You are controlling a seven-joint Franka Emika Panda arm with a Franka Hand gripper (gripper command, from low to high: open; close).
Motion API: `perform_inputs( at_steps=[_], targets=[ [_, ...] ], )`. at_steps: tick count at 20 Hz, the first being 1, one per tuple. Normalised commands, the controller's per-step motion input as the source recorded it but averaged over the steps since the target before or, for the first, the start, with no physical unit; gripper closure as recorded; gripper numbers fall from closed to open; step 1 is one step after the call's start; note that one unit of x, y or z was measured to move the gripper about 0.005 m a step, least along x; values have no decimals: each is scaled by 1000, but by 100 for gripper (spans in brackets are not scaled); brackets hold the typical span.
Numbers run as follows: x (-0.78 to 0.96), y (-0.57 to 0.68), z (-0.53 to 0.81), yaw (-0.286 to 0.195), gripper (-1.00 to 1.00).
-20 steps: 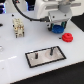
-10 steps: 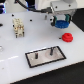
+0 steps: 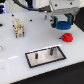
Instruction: Insert the blue gear onto the right peg, followed by the red gear
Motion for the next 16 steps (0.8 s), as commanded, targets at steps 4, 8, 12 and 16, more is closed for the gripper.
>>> perform_inputs(
  at_steps=[4,8,12,16],
  targets=[
    [821,-279,318,0,100],
    [812,-268,270,0,100],
    [750,-267,171,0,100],
    [632,-263,39,0,100]
  ],
)
